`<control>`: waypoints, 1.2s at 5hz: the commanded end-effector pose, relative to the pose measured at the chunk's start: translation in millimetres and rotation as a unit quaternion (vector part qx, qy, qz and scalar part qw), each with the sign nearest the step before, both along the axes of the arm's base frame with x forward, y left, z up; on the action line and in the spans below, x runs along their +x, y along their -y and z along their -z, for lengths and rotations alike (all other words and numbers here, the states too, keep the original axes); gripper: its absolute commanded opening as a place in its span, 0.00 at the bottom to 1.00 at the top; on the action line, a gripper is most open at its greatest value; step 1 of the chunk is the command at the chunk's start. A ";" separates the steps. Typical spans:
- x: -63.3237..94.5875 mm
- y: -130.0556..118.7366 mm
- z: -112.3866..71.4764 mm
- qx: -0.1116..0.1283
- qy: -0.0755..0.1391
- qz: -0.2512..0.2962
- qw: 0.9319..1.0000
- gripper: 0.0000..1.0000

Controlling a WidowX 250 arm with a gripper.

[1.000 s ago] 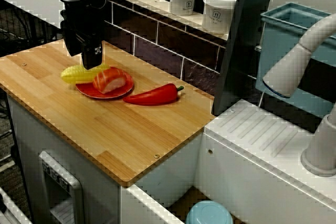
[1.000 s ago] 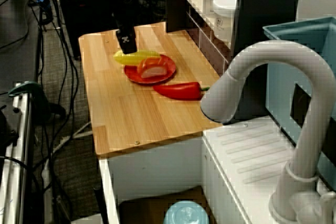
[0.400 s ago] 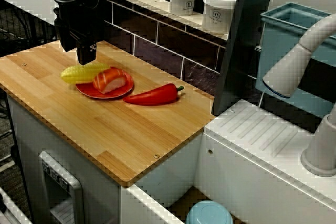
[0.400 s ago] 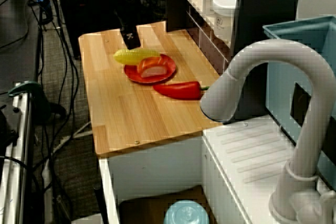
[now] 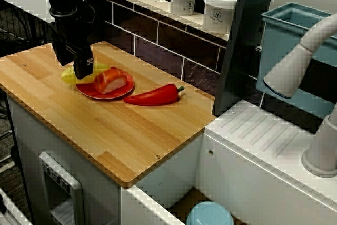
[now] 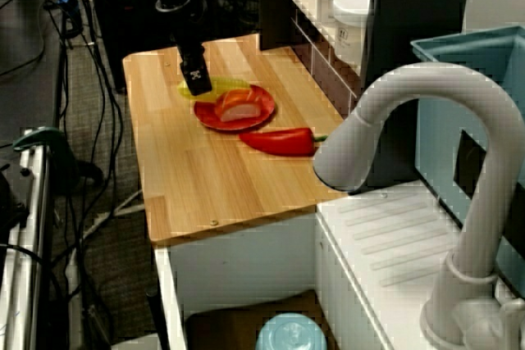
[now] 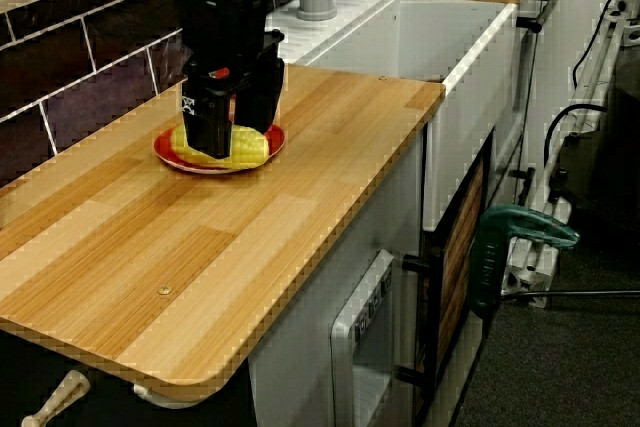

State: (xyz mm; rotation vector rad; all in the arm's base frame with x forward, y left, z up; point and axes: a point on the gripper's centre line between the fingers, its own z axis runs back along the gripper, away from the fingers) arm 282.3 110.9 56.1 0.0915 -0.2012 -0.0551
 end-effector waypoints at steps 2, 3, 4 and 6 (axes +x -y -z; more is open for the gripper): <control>8.3 5.5 -1.2 0.010 0.026 -0.019 0.999 1.00; 12.0 5.5 1.2 0.012 0.022 -0.022 0.999 1.00; 13.5 3.5 3.2 0.016 0.019 -0.022 0.999 1.00; 13.1 1.3 0.8 0.009 0.010 -0.022 1.000 0.00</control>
